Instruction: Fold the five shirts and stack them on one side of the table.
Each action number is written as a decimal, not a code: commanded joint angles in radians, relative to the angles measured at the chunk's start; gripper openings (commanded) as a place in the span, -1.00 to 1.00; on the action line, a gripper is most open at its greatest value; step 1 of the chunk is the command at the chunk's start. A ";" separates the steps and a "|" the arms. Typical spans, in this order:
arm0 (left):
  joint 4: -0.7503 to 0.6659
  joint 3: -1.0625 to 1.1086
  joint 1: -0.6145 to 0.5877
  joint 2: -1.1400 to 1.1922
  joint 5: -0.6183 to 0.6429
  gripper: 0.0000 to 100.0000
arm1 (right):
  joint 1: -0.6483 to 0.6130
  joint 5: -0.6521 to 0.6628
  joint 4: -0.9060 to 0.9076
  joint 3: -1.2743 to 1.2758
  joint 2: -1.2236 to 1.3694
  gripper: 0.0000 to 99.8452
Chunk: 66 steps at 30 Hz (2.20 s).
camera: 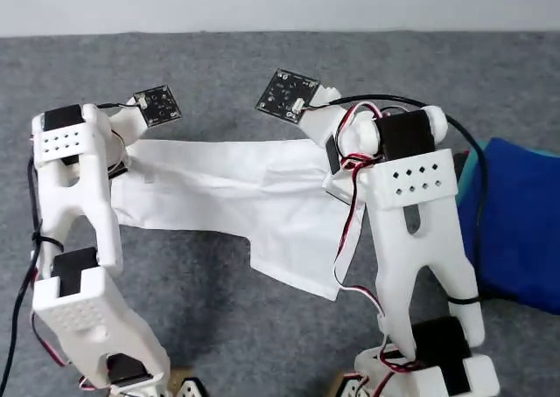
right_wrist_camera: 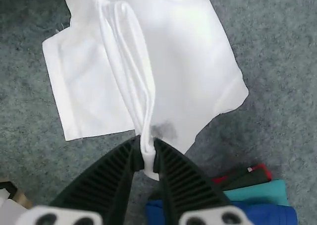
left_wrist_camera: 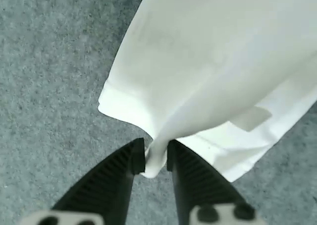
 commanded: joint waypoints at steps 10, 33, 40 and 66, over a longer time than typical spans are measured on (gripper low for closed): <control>0.026 -0.007 -0.011 -0.361 0.077 -0.72 | 0.005 -0.149 -0.027 -0.049 -0.153 -0.34; -0.216 -0.196 0.091 0.299 0.433 -0.97 | 0.035 -0.272 -0.504 -0.278 0.725 -0.98; -0.157 -0.463 0.095 0.491 0.433 -0.97 | 0.110 -0.273 -0.493 -0.505 0.937 -0.98; 0.463 -1.400 0.123 0.839 0.414 -0.97 | 0.122 -0.276 -0.298 -0.661 0.946 -0.98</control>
